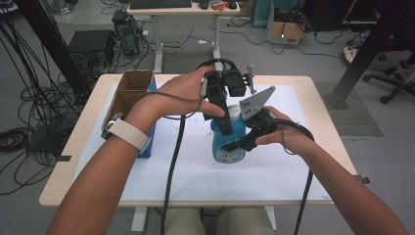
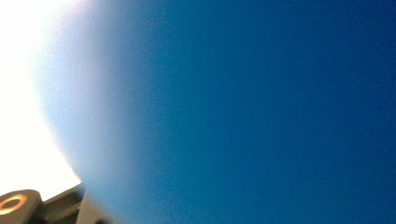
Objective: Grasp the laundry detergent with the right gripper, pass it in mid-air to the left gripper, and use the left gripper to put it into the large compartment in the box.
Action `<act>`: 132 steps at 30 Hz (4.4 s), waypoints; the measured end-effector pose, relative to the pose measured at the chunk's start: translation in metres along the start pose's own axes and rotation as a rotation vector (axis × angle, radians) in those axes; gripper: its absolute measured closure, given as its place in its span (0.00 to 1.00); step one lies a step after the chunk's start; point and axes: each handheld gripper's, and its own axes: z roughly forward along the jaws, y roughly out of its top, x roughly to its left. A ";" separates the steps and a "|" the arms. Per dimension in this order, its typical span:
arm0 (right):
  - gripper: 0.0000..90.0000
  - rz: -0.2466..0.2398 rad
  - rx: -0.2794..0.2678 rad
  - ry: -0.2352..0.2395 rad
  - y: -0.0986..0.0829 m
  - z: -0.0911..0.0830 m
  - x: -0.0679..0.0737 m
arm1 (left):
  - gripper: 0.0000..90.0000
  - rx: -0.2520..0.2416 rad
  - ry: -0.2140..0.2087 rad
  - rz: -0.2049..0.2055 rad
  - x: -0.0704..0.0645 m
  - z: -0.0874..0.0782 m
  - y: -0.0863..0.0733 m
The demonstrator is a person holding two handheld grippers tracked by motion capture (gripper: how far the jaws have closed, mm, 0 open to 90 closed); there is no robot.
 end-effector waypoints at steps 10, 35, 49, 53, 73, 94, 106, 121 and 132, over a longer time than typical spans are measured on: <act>0.48 -0.015 0.000 0.001 0.000 0.001 -0.001 | 0.09 -0.003 -0.030 0.006 0.002 0.012 0.004; 0.48 0.020 -0.007 -0.013 -0.002 0.001 0.003 | 0.21 0.004 -0.084 0.049 0.009 0.025 0.008; 0.49 0.017 0.006 -0.016 -0.006 0.002 0.003 | 0.42 0.000 -0.135 0.046 0.005 0.030 0.010; 0.49 0.030 0.014 -0.024 -0.006 0.001 0.003 | 0.42 -0.002 -0.125 0.049 0.006 0.029 0.010; 0.49 0.043 0.028 -0.027 -0.006 0.000 0.005 | 0.42 0.008 -0.118 0.044 0.004 0.030 0.012; 0.48 0.034 0.040 -0.023 -0.005 -0.005 0.004 | 0.42 -0.017 -0.123 0.039 0.004 0.029 0.014; 0.48 0.031 0.031 -0.030 -0.003 -0.005 0.003 | 0.42 -0.019 -0.121 0.020 0.003 0.028 0.012; 0.48 0.024 0.032 -0.034 0.001 -0.007 0.003 | 0.42 0.009 -0.103 0.040 0.003 0.021 0.014; 0.48 0.021 0.031 -0.032 0.003 -0.007 0.003 | 0.42 0.009 -0.106 0.038 0.003 0.019 0.013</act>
